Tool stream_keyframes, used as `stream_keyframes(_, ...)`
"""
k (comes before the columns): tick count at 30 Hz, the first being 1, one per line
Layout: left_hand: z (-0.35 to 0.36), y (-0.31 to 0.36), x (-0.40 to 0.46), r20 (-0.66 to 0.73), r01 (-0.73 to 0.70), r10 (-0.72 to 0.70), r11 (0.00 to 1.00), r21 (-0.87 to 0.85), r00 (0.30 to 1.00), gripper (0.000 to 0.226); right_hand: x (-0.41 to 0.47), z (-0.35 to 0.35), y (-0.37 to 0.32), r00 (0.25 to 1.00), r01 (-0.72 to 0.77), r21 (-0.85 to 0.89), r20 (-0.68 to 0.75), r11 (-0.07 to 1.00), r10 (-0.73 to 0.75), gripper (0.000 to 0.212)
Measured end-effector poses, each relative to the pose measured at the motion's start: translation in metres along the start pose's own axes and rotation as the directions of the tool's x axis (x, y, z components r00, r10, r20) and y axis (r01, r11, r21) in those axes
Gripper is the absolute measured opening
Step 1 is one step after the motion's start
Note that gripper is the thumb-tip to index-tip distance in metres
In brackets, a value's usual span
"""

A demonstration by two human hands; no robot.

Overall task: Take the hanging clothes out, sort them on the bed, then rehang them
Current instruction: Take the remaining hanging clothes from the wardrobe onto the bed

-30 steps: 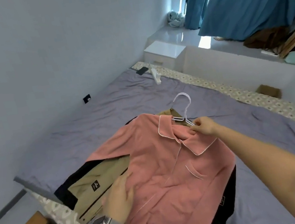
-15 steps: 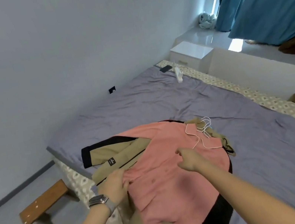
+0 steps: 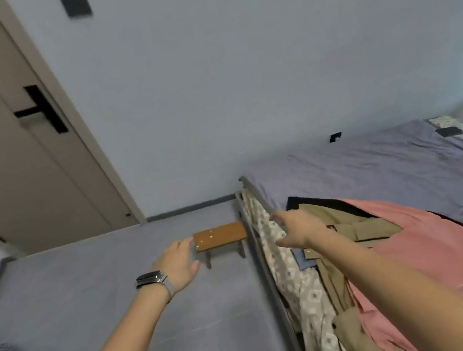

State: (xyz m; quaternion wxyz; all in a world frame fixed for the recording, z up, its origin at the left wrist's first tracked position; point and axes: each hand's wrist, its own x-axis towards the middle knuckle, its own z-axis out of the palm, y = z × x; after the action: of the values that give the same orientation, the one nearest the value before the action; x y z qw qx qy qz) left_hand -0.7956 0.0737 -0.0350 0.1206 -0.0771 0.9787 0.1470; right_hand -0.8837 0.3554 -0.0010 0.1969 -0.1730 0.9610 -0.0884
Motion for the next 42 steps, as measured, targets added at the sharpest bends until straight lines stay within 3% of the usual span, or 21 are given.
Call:
stream_keyframes(3,-0.022,-0.079,-0.032,-0.063,0.183,-0.185,0.982,-0.036,0.981,0.059,0.028,0.003,-0.094,0.988,0.151,-0.034,0.046,0.988,-0.149,0.062)
stream_keyframes(6,-0.037,-0.151,-0.079,-0.118,0.372,-0.385,0.921,-0.119,0.915,0.058,0.046,0.017,-0.186,0.946,0.301,-0.085,0.150,0.950,-0.286,0.065)
stream_keyframes(11,-0.043,-0.239,-0.173,-0.057,0.604,-0.623,0.774,-0.191,0.780,0.060,0.045,0.049,-0.338,0.782,0.593,-0.113,0.316,0.797,-0.537,0.072)
stream_keyframes(17,-0.043,-0.315,-0.283,-0.049,0.790,-0.835,0.536,-0.298,0.548,0.064,0.016,0.099,-0.506,0.483,0.854,-0.089,0.499,0.512,-0.720,0.068)
stream_keyframes(21,-0.044,-0.356,-0.332,0.043,0.855,-0.903,0.389,-0.343,0.428,0.073,-0.020,0.133,-0.587,0.182,0.963,0.046,0.609,0.264,-0.772,0.065)
stream_keyframes(24,-0.053,-0.378,-0.362,0.025,0.876,-0.947,0.285,-0.389,0.319,0.073,-0.045,0.148,-0.638,0.003,0.992,0.099,0.614,0.081,-0.790,0.064)
stream_keyframes(28,-0.057,-0.405,-0.407,-0.020,0.890,-0.993,0.117,-0.440,0.120,0.063,-0.070,0.160,-0.719,-0.144,0.987,0.027,0.563,-0.156,-0.814,0.059)
stream_keyframes(30,-0.056,-0.410,-0.426,-0.044,0.882,-0.998,0.067,-0.466,0.052,0.060,-0.081,0.170,-0.754,-0.156,0.985,0.020,0.519,-0.170,-0.841,0.057)
stream_keyframes(36,-0.029,-0.449,-0.519,-0.038,0.826,-0.995,-0.060,-0.561,-0.098,0.059,-0.120,0.221,-0.857,-0.053,0.985,0.165,0.526,0.041,-0.849,0.049)
stream_keyframes(40,-0.026,-0.489,-0.583,-0.048,0.746,-0.994,-0.040,-0.665,-0.096,0.052,-0.139,0.247,-0.929,0.072,0.974,0.163,0.432,0.157,-0.899,0.046)
stream_keyframes(42,-0.031,-0.510,-0.600,-0.036,0.692,-0.998,-0.014,-0.722,-0.057,0.053,-0.147,0.252,-0.956,0.159,0.958,0.189,0.271,0.214,-0.949,0.046)
